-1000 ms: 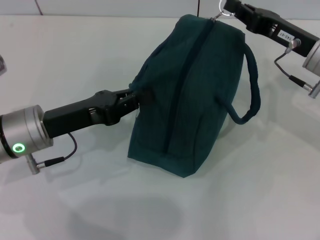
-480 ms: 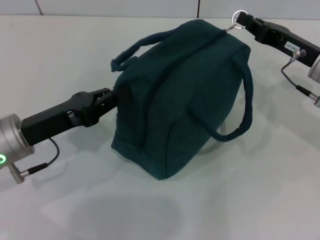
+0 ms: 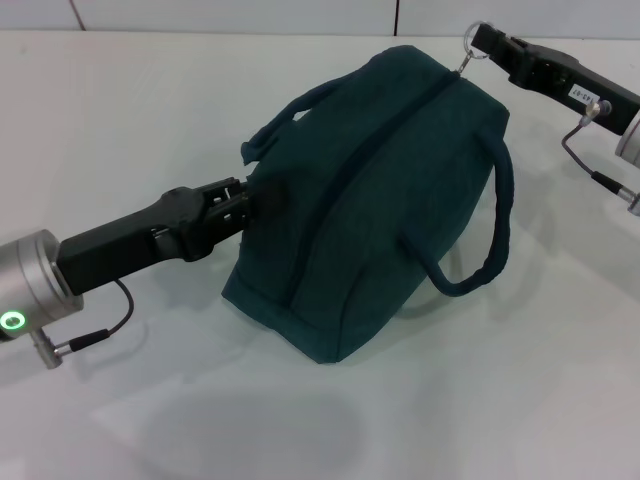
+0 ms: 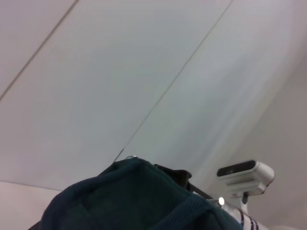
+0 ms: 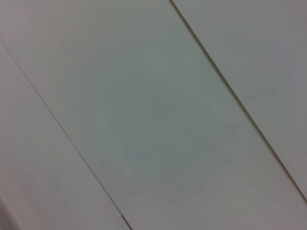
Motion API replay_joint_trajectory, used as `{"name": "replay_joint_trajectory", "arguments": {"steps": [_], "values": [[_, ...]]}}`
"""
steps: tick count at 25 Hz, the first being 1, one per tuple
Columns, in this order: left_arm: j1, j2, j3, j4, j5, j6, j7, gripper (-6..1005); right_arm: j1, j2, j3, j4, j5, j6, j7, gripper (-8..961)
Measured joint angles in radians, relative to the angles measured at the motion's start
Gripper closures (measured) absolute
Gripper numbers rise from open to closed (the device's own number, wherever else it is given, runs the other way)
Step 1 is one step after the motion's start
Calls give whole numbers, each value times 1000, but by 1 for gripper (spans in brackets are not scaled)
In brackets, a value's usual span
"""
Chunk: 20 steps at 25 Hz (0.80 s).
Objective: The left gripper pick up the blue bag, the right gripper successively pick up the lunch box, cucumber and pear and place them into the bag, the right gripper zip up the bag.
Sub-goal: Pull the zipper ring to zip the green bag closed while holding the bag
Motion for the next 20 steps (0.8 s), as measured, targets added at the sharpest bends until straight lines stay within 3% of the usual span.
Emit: {"name": "replay_joint_trajectory", "arguments": {"steps": [11, 15, 20], "values": [[39, 12, -9, -20, -167, 14, -9, 565, -2, -3, 0, 3, -2, -13, 0, 871], [51, 17, -55, -19, -230, 12, -21, 483, -3, -3, 0, 4, -2, -15, 0, 869], [-20, 29, -77, -18, -197, -22, -63, 261, -3, -3, 0, 2, -3, -16, 0, 868]]}}
